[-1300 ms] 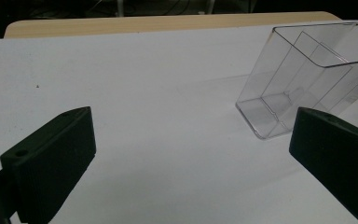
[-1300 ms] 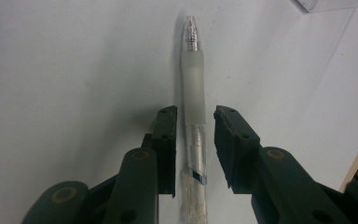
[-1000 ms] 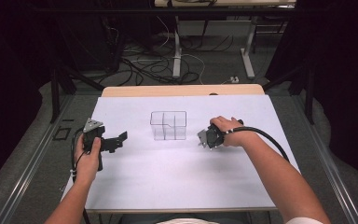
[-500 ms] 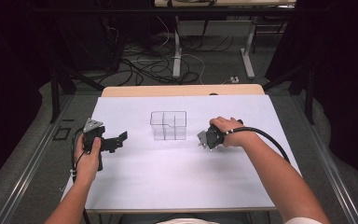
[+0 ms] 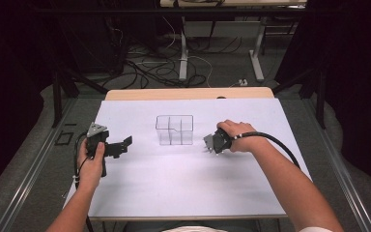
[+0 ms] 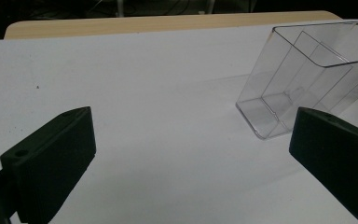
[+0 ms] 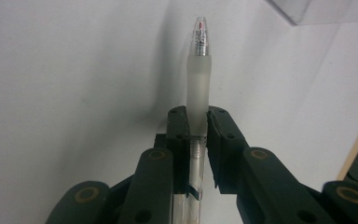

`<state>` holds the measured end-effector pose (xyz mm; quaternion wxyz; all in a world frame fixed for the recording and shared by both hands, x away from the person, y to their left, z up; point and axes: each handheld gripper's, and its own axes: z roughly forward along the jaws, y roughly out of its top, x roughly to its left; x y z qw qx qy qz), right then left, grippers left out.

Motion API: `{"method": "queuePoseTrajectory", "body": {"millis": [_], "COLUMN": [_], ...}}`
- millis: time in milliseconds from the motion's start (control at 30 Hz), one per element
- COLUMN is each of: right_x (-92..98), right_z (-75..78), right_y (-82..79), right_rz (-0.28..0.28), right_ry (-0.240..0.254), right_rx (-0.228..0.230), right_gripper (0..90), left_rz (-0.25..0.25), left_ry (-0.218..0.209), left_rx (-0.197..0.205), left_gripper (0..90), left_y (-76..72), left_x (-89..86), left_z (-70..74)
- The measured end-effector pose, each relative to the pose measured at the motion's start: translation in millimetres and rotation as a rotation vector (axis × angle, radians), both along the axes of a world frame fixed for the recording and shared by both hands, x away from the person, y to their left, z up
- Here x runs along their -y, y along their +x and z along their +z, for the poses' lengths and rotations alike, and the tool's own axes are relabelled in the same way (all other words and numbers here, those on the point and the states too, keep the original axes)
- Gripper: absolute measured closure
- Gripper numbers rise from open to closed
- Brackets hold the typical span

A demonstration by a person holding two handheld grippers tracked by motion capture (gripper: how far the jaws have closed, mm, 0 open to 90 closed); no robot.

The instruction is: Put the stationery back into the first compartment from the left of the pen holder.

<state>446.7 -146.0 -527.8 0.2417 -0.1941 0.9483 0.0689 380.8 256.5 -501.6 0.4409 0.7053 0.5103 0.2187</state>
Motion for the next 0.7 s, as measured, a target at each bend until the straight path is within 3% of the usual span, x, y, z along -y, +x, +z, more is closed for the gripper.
{"method": "queuePoseTrajectory", "body": {"millis": [33,67,100,133,233,300,433,500,600,700], "right_x": [-1.6,-0.5,1.6,2.6,3.5,4.6,8.5,10.8,14.0,17.8], "right_z": [8.1,10.2,7.3,8.0,17.0,19.8,23.1,23.5,26.0,28.6], "right_y": [-0.2,-0.5,-1.1,-1.9,-5.0,-7.2,-14.2,-18.5,-23.2,-30.2], "right_rz": [-0.030,-0.039,-0.026,-0.028,-0.052,-0.050,-0.101,-0.114,-0.130,-0.186], "right_ry": [-0.082,-0.069,0.006,0.035,0.006,0.020,0.075,0.067,0.093,0.124], "right_rx": [-0.040,-0.031,0.015,0.031,0.033,0.054,0.055,0.066,0.074,0.083], "right_gripper": [79.7,79.7,79.7,79.7,79.7,79.7,79.7,79.8,79.8,79.7], "left_rz": [0.000,0.000,0.001,0.001,0.001,0.001,0.002,0.001,-0.001,-0.001], "left_ry": [0.001,0.001,0.001,0.000,0.001,0.002,0.002,0.003,0.005,0.005], "left_rx": [-0.001,-0.001,-0.002,-0.001,0.000,0.001,-0.001,-0.003,-0.002,-0.004], "left_gripper": [0.1,0.1,0.1,0.1,0.1,0.1,0.1,0.1,0.1,0.1], "left_y": [-0.1,-0.1,-0.1,0.1,0.0,-0.1,-0.2,-0.1,-0.1,0.1], "left_x": [0.2,0.2,0.1,0.0,-0.2,-0.1,0.4,0.7,1.0,1.3], "left_z": [0.0,0.0,0.0,-0.1,0.2,0.3,0.1,0.0,0.1,-0.4]}}
